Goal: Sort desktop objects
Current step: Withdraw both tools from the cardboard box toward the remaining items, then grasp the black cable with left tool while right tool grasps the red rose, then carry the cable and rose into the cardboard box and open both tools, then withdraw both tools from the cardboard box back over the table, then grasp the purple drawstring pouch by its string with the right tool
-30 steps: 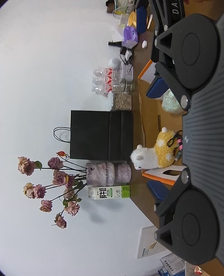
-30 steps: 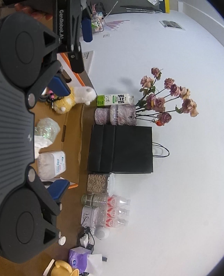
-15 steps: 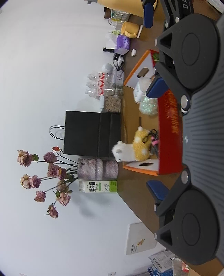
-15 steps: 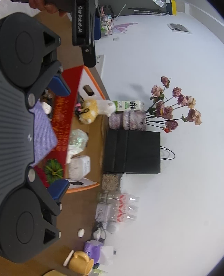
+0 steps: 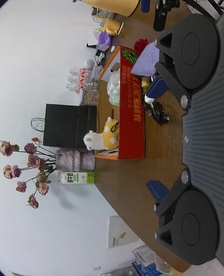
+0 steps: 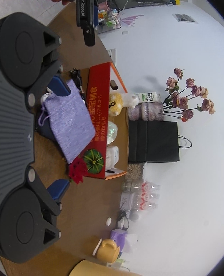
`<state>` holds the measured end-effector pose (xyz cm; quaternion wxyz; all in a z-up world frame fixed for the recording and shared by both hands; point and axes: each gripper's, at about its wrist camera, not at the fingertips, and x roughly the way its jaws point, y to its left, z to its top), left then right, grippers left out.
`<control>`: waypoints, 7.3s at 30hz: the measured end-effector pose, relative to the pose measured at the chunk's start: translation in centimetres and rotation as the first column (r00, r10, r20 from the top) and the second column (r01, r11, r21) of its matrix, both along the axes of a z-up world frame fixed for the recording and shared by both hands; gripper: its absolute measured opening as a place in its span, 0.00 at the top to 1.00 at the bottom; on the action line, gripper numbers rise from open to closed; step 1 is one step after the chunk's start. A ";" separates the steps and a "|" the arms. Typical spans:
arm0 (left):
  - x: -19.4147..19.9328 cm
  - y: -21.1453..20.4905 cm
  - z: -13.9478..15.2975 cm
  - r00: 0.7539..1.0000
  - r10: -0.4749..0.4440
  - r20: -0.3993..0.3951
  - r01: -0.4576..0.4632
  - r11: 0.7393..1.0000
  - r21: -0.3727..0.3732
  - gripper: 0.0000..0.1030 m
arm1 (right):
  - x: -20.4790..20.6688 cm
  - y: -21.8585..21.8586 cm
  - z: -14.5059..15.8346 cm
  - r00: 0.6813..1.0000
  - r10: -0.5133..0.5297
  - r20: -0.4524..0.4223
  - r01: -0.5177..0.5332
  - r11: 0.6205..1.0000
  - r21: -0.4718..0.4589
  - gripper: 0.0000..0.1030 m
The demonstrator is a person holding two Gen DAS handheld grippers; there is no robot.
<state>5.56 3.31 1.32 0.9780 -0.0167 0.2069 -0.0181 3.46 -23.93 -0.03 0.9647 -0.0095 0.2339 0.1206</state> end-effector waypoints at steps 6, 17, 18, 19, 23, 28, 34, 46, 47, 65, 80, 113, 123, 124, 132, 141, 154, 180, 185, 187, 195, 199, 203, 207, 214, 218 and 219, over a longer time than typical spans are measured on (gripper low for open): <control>0.1 0.1 0.3 1.000 0.000 0.011 0.000 1.000 0.004 0.00 | 0.1 -0.4 -0.1 1.000 -0.011 0.002 0.011 1.000 0.005 0.00; 2.3 -0.6 -0.9 0.999 0.002 -0.042 -0.001 1.000 0.030 0.00 | 2.5 -1.2 -1.1 0.999 -0.036 -0.033 0.036 0.999 -0.002 0.00; 2.5 -0.7 -1.0 0.999 -0.001 -0.048 0.003 0.999 0.033 0.00 | 2.9 -1.3 -1.2 0.999 -0.042 -0.035 0.041 0.999 -0.004 0.00; 2.8 -0.8 -1.2 0.998 -0.005 -0.055 0.007 0.999 0.039 0.00 | 3.3 -1.6 -1.3 0.998 -0.049 -0.038 0.048 0.999 -0.006 0.00; 4.3 -1.8 -2.1 0.995 -0.020 -0.093 0.026 0.998 0.058 0.00 | 4.7 -2.4 -1.7 0.996 -0.074 -0.047 0.074 0.997 -0.017 0.00; 6.3 -3.1 -3.0 0.991 -0.039 -0.131 0.049 0.996 0.078 0.00 | 6.6 -3.3 -2.3 0.994 -0.092 -0.061 0.089 0.995 -0.046 0.03; 8.5 -4.1 -4.5 0.982 -0.036 -0.183 0.052 0.995 0.085 0.09 | 9.1 -4.2 -3.0 0.991 -0.100 -0.089 0.099 0.995 -0.023 0.11; 9.8 -4.8 -5.2 0.974 -0.082 -0.212 0.096 0.994 0.055 0.41 | 13.1 -4.1 -3.8 0.990 -0.063 -0.123 0.062 0.998 -0.009 0.43; 9.8 -4.8 -5.1 0.974 -0.084 -0.211 0.098 0.994 0.054 0.43 | 13.2 -4.1 -3.9 0.991 -0.055 -0.126 0.055 0.998 -0.002 0.49; 9.2 -4.3 -4.3 0.980 -0.089 -0.179 0.096 0.995 0.032 0.61 | 12.2 -4.3 -3.1 0.994 -0.044 -0.098 0.047 0.999 0.021 0.73; 8.0 -3.8 0.9 0.996 -0.090 -0.001 0.090 0.996 0.011 0.61 | 9.9 -3.0 2.5 0.997 -0.018 0.070 0.016 0.999 0.036 0.73; 20.7 -4.3 -2.2 0.999 -0.010 -0.047 0.011 1.000 0.015 0.61 | 23.4 0.4 -0.9 0.999 0.001 -0.039 0.002 0.996 0.092 0.72; 20.6 -4.6 -2.7 0.998 -0.005 -0.063 0.007 0.999 0.038 0.57 | 23.2 1.6 -1.3 1.000 0.000 -0.022 0.000 1.000 0.018 0.67; 20.5 -4.6 -2.6 0.999 -0.005 -0.055 0.007 0.999 0.037 0.50 | 23.2 1.6 -1.4 1.000 0.006 -0.021 -0.005 1.000 0.020 0.66; 19.2 -4.8 -1.7 0.999 0.000 0.042 -0.001 0.999 0.033 0.00 | 22.3 1.1 -0.7 0.999 -0.013 0.048 0.010 0.998 0.061 0.09; 18.9 -4.7 -1.5 0.998 0.023 0.061 -0.025 0.999 0.029 0.00 | 21.9 1.2 -0.4 0.997 -0.016 0.072 0.012 0.998 0.058 0.00; 18.9 -4.6 -1.6 0.997 0.037 0.064 -0.039 0.999 0.027 0.00 | 21.6 1.1 -0.3 0.997 -0.017 0.079 0.013 0.999 0.052 0.00; 11.2 -2.5 5.0 0.980 0.037 0.196 -0.042 0.999 0.022 0.00 | 13.7 2.2 6.8 0.984 0.012 0.179 -0.007 1.000 -0.027 0.00; 8.9 -1.6 4.9 0.984 0.035 0.176 -0.039 0.999 0.021 0.00 | 11.3 2.2 6.3 0.990 0.022 0.142 -0.018 0.999 -0.027 0.00; 8.1 -1.2 4.5 0.986 0.036 0.164 -0.040 0.999 0.018 0.00 | 10.3 2.3 5.6 0.993 0.028 0.116 -0.025 0.999 -0.026 0.00; 5.6 0.5 1.5 0.996 0.030 0.079 -0.030 1.000 0.008 0.00 | 7.5 3.1 0.9 0.998 0.053 -0.024 -0.053 0.998 -0.017 0.00; 4.6 1.1 -0.2 0.999 0.021 0.035 -0.020 1.000 -0.008 0.00 | 6.8 3.8 -1.4 0.996 0.060 -0.068 -0.061 0.998 -0.019 0.00; 3.8 1.6 -1.6 1.000 0.008 -0.002 -0.008 1.000 -0.009 0.00 | 6.8 4.4 -2.5 0.995 0.052 -0.082 -0.053 0.998 -0.015 0.00; 3.6 2.4 -2.2 0.999 0.020 -0.024 -0.021 1.000 -0.018 0.00 | 7.2 4.6 -3.0 0.994 0.048 -0.098 -0.050 0.999 -0.012 0.08; 3.5 3.0 -2.5 0.999 0.027 -0.038 -0.028 0.999 -0.021 0.00 | 6.4 4.6 -3.1 0.996 0.045 -0.081 -0.045 0.999 0.002 0.28; 3.4 2.8 -2.7 0.999 0.022 -0.044 -0.023 1.000 -0.019 0.00 | 6.0 4.8 -2.6 0.996 0.056 -0.066 -0.057 0.998 -0.013 0.48; 3.3 2.7 -2.7 0.999 0.020 -0.045 -0.021 1.000 -0.018 0.00 | 5.9 4.8 -2.4 0.996 0.059 -0.061 -0.060 0.998 -0.013 0.54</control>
